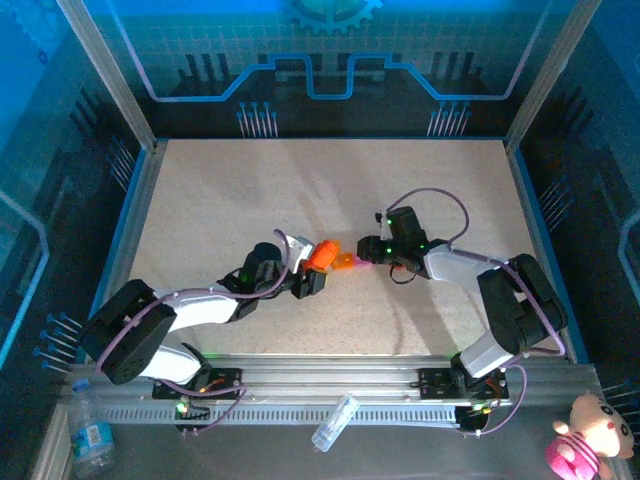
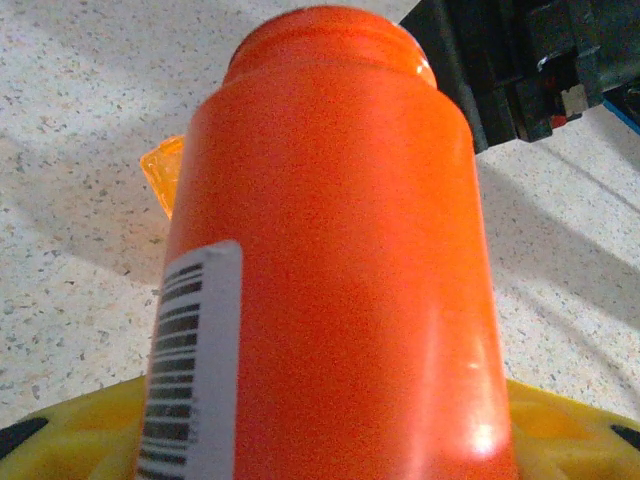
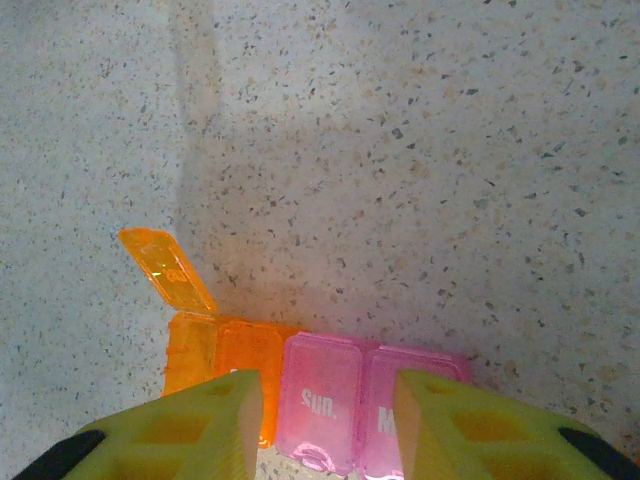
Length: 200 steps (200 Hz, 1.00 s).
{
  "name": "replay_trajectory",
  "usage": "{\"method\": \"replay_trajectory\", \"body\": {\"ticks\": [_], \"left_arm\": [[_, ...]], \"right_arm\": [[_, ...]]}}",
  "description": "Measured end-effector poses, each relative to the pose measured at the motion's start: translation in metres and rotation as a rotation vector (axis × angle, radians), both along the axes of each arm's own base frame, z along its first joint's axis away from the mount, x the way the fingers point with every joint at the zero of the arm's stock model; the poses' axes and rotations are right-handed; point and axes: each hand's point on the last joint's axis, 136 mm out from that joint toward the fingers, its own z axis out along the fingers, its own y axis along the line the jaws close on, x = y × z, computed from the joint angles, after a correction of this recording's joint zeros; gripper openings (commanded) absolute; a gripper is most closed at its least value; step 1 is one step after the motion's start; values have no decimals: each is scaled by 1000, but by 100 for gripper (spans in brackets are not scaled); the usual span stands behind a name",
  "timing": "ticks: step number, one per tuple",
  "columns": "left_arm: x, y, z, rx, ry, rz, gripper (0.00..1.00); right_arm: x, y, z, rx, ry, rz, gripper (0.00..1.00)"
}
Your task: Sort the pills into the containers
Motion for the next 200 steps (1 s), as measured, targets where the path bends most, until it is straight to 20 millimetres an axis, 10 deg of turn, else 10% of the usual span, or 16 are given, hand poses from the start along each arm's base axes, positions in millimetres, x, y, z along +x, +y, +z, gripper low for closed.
{"method": "replay_trajectory", "body": {"ticks": [200], "left_arm": [[-2,-10,-24,18,68,-45,0]], "right_arm": [[-8,-8,-10,-61,10,19,61]]}}
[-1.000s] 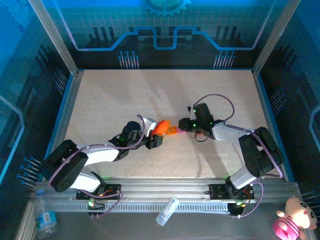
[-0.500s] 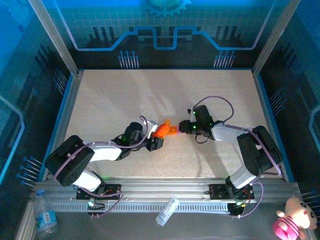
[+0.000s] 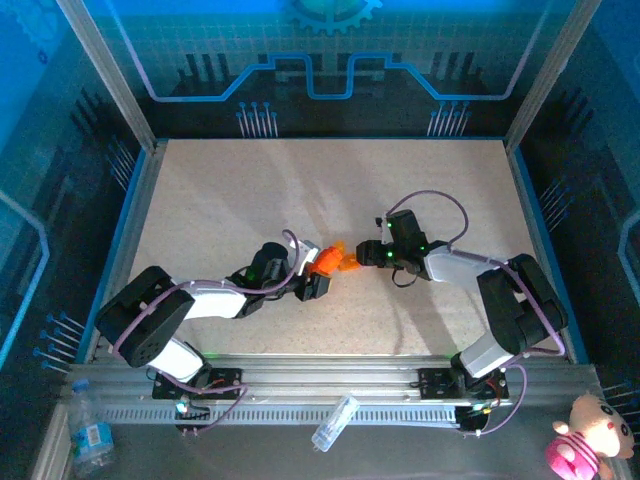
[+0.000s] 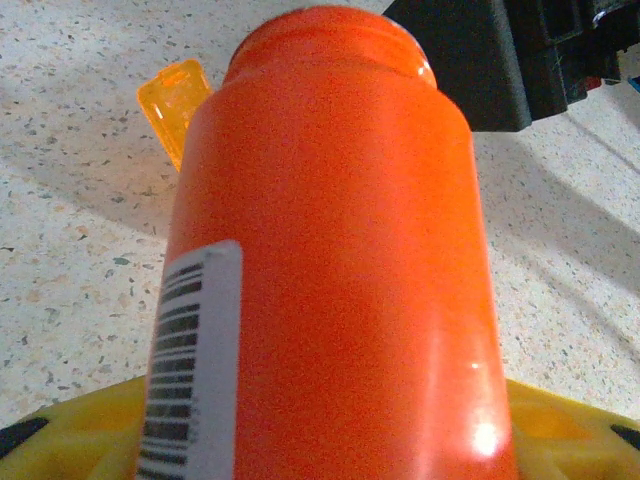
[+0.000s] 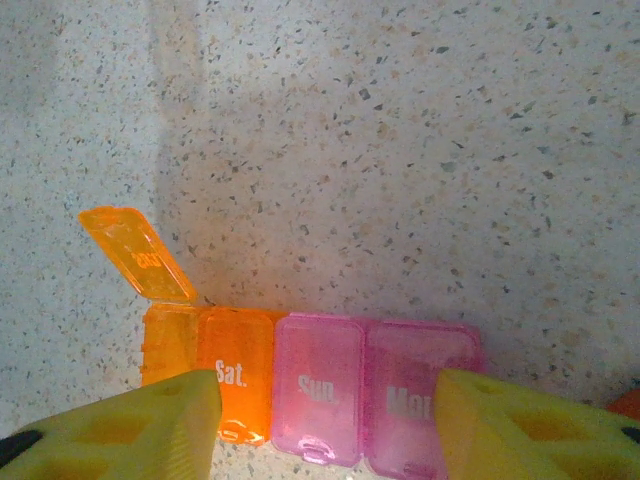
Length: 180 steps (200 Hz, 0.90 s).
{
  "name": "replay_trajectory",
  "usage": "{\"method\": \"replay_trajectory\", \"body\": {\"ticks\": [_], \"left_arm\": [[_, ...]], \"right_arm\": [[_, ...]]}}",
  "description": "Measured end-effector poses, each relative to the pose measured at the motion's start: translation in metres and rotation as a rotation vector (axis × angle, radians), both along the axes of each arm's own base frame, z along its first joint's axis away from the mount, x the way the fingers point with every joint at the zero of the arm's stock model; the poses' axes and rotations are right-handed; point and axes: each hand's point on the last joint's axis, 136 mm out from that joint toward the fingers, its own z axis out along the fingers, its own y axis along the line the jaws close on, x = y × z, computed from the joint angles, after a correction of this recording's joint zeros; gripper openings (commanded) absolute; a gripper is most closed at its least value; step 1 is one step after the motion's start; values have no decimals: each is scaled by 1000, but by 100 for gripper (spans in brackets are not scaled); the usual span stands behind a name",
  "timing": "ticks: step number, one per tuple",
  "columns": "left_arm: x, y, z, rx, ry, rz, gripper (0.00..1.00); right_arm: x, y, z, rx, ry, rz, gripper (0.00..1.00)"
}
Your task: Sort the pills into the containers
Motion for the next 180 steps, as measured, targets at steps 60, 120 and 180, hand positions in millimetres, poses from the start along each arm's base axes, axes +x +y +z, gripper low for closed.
{"method": "replay_trajectory", "body": {"ticks": [60,120,180], "left_arm": [[-1,-1,-3,-1,16,1,0],[0,-3,1,-16,21,0,0],[0,-4,2,-20,22,-5,0]], "right_arm": [[3,-2,17,7,-50,4,62],[-3,-10,-5,-48,17,6,62],[-3,-10,-10,-57,29,8,61]]}}
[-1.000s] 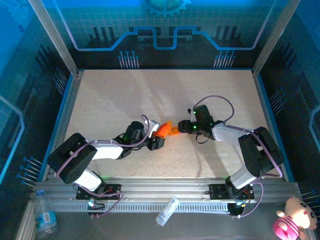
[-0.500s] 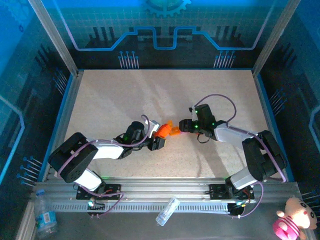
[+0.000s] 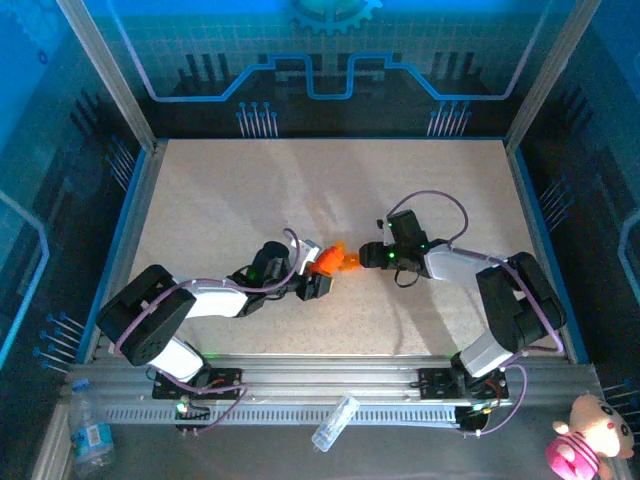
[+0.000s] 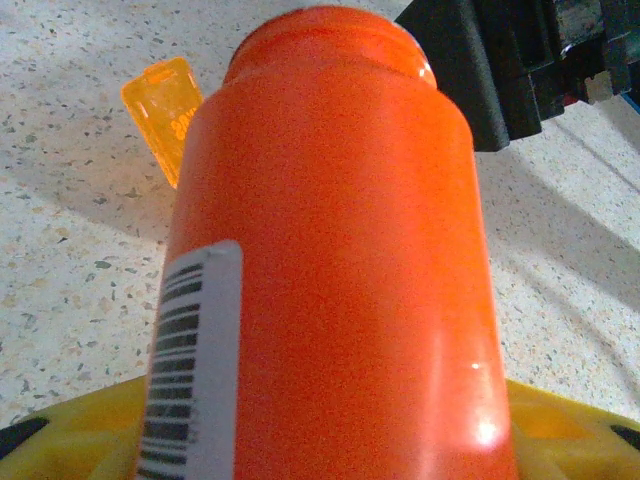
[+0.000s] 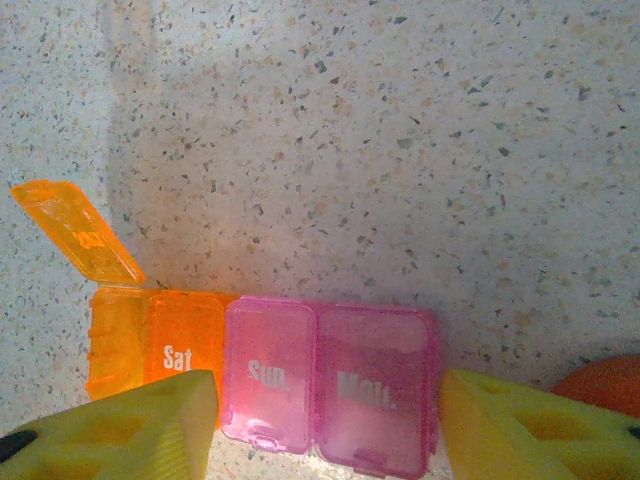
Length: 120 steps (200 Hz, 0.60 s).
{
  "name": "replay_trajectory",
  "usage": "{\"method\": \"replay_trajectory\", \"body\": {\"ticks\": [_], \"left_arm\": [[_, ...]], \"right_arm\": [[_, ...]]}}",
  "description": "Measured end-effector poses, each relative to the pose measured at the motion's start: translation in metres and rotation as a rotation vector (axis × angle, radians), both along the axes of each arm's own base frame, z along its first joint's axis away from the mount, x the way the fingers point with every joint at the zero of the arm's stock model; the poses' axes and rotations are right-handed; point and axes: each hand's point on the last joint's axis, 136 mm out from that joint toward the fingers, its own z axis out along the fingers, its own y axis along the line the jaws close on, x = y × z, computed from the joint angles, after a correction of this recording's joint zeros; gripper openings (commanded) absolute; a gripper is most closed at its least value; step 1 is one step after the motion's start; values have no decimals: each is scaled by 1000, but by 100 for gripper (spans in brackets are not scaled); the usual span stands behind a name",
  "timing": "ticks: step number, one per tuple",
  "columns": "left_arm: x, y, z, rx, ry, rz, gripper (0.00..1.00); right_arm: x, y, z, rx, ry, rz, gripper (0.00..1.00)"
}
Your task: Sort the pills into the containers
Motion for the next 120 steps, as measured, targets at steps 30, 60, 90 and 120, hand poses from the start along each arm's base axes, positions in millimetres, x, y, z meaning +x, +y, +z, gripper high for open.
{"method": "replay_trajectory", "body": {"ticks": [30,60,90,120], "left_arm": [[0,0,0,0,0,0,0],[0,0,0,0,1,0,0],[0,0,-1,2,3,0,0],[-2,1,-3,9,13,0,0]], "right_arm": [[-1,1,0,3,1,3,60],[-3,5,0,7,5,10,59],[-3,8,-1,16,7,13,58],[-4,12,-1,26,10,14,59]]}}
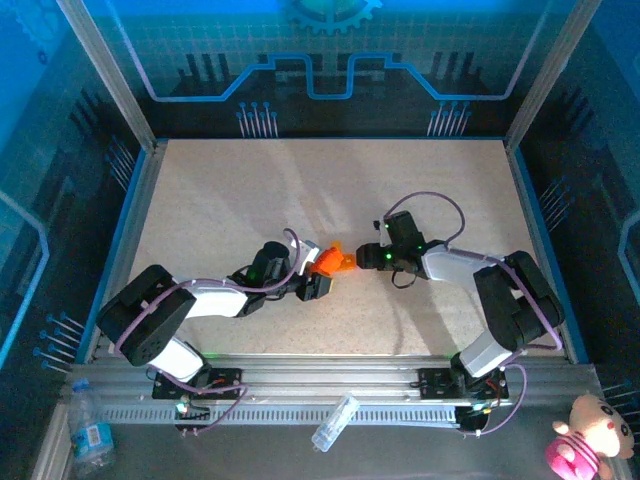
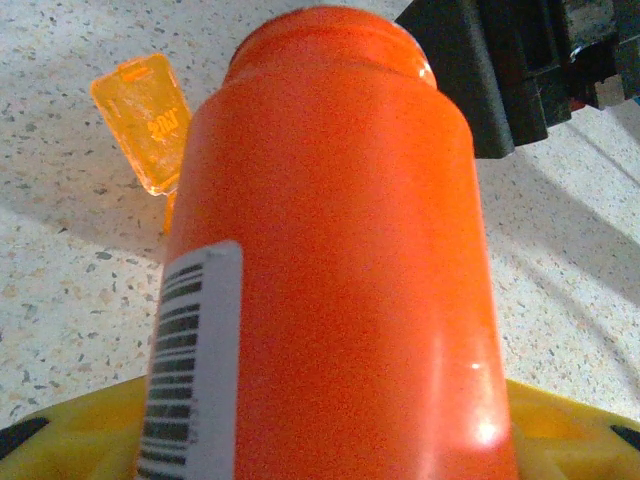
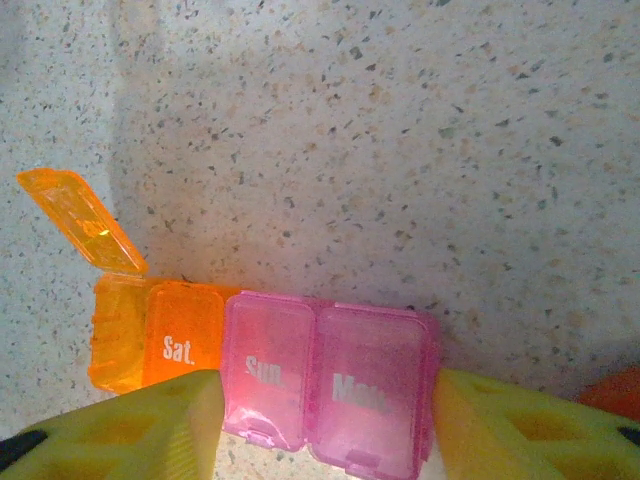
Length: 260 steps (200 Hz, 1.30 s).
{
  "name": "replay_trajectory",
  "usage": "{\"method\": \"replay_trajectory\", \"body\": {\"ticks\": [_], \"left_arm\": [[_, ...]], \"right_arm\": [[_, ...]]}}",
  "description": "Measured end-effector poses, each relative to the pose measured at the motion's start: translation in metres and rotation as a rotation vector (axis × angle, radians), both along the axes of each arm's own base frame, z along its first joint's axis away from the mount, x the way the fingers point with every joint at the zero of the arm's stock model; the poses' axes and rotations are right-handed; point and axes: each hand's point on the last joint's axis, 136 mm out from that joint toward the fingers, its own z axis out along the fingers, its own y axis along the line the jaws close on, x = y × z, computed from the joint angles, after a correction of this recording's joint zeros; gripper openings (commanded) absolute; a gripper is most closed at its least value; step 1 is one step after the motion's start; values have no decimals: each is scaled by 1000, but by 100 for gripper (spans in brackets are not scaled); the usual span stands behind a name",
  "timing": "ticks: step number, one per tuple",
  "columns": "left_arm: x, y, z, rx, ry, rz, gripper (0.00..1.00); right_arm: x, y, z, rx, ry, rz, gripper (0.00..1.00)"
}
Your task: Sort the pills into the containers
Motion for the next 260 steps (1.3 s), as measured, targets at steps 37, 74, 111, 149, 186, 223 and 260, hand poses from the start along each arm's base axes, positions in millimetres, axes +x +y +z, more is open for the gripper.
{"method": "replay_trajectory", "body": {"ticks": [37,74,111,149,186,223,260], "left_arm": [[-2,1,-3,10,14,0,0],[-3,2,-3,14,18,0,0],[-3,2,-3,13,18,0,0],[-3,2,-3,12,17,0,0],[-3,2,-3,13,18,0,0],[-6,5,-3,26,36,2,0],[-9,8,-5,70,91,4,0]], "right_arm": [[-1,1,0,-1,2,-3,61],[-6,0,-2,-19,13,0,61],[-15,2,-6,-55,33,16,62],[-15,9,-3,-57,27,30,62],[-14,10,-1,-55,23,29,62],[-9,11,-2,-52,22,14,62],[-6,6,-10,-53,40,-11,62]]}}
